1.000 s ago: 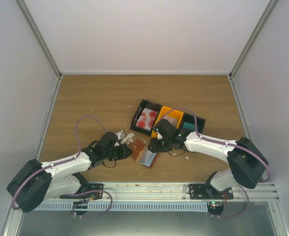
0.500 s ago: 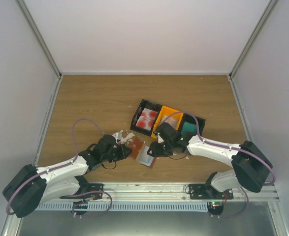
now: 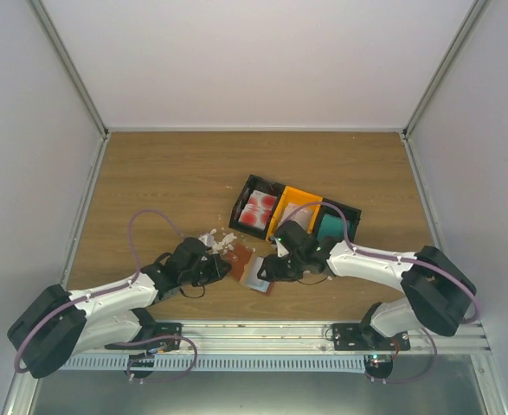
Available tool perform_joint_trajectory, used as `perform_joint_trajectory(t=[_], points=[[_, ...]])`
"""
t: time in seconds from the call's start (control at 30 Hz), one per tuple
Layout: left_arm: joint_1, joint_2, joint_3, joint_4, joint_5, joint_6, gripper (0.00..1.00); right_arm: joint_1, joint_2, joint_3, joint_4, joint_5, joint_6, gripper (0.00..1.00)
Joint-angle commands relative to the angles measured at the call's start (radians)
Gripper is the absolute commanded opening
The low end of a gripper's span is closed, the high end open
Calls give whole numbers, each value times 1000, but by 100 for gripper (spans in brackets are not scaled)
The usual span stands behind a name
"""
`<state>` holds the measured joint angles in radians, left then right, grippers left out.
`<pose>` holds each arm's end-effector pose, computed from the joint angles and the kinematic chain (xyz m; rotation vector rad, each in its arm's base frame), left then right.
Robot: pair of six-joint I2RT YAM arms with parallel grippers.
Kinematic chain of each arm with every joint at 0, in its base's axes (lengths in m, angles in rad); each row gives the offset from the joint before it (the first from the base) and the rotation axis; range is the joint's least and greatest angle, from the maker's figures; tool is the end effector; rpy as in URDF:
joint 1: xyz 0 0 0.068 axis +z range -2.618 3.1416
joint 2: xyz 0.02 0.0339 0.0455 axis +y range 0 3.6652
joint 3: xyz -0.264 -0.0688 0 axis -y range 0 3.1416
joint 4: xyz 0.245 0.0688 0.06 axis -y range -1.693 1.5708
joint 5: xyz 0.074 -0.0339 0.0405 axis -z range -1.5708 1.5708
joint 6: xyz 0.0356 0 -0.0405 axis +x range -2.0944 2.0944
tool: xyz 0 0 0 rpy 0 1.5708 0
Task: Put the credit cards into the card holder
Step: Open the card holder at the center of the board.
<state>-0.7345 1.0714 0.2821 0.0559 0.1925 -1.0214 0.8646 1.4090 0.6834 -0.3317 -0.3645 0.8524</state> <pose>0.1362 -0.1322 0.1407 -0.2566 2.5440 -1.0322 0.1547 0.2009 0.1629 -0.1597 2.9306 0.9356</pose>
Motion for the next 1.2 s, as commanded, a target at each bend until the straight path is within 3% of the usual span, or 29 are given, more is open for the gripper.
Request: perform_joint_trajectory(t=[0.0, 0.5, 1.17], points=[[-12, 5, -6, 37, -21, -2, 0, 10, 25, 0, 69, -21, 3, 42], [-17, 4, -4, 10, -43, -10, 0, 11, -1, -13, 2, 31, 8, 45], [-19, 16, 1, 1, -43, -12, 0, 18, 41, -13, 47, -11, 9, 46]])
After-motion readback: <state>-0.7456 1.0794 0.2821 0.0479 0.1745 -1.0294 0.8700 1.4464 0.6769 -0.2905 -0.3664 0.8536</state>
